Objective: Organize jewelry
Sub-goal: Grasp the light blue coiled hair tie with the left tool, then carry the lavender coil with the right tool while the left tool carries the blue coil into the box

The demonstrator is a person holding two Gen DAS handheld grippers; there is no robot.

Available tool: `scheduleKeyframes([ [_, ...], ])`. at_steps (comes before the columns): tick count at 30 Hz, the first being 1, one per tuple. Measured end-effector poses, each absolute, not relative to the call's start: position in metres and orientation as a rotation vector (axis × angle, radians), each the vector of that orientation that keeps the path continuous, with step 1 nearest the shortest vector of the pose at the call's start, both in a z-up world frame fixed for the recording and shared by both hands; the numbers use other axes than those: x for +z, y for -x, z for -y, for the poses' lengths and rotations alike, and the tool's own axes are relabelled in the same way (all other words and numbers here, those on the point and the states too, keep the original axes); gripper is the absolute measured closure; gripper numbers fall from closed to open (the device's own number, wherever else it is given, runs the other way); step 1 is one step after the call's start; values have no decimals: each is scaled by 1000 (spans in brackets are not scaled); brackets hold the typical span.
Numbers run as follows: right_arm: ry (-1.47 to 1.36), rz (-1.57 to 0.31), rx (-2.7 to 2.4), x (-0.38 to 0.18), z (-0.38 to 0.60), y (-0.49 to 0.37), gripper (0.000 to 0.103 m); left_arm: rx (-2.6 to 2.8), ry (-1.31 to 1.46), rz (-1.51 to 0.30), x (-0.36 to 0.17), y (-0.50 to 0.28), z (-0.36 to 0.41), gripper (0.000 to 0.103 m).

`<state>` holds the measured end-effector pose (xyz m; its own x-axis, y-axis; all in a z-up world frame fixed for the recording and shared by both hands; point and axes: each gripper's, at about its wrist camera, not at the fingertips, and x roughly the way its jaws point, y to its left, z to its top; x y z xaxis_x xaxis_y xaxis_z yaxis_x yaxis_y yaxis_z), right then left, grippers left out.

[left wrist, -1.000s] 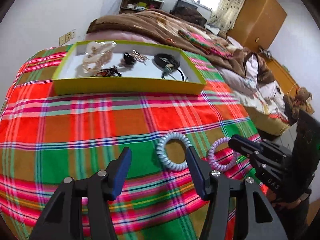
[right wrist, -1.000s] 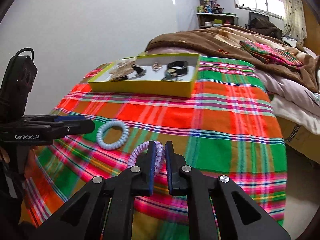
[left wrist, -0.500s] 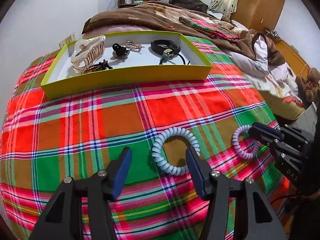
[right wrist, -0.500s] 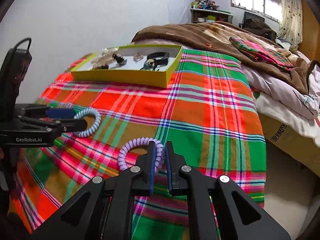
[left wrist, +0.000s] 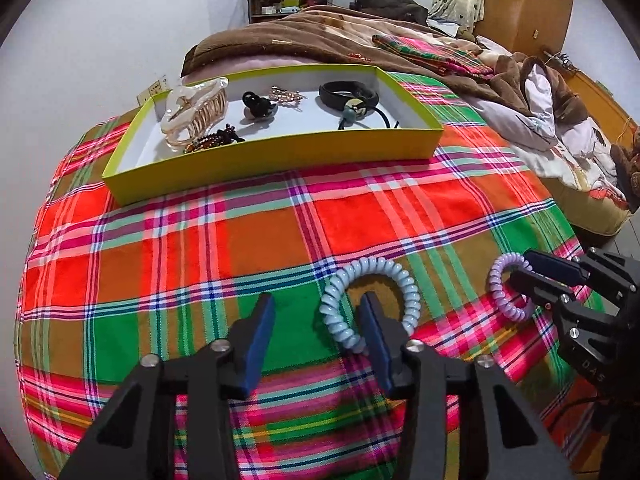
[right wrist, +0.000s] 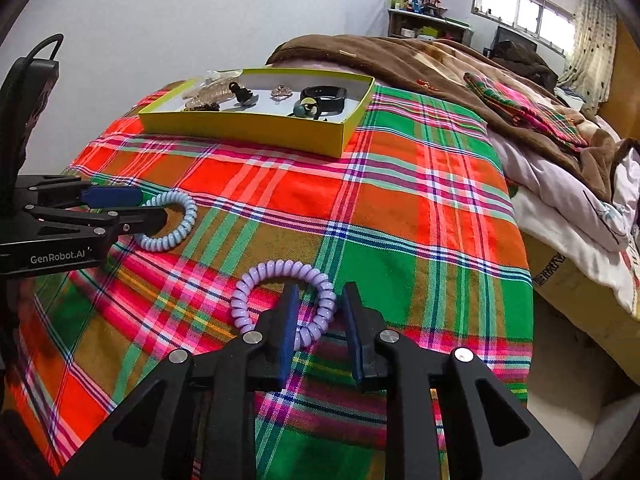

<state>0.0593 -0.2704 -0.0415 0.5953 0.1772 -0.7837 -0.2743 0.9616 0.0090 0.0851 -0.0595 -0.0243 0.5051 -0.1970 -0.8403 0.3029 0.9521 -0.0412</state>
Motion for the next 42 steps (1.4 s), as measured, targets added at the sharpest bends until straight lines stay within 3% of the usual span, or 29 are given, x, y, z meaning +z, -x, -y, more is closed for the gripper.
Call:
scheduleKeyframes([
  [5,102,-893,249,-41,271,-59,82,-301,-111,-994,-23,-85,56,76],
  [7,99,-891,238,-41,273,-59,92,-310,-99,-994,-23,-85,55,83],
  [9,92,-890,228,-40,274,-60,93,-314,-97,-991,-23,-84,55,91],
  [42,37,-783,234,8,273,-67,94,-344,-9,-883,28,-90,29,93],
])
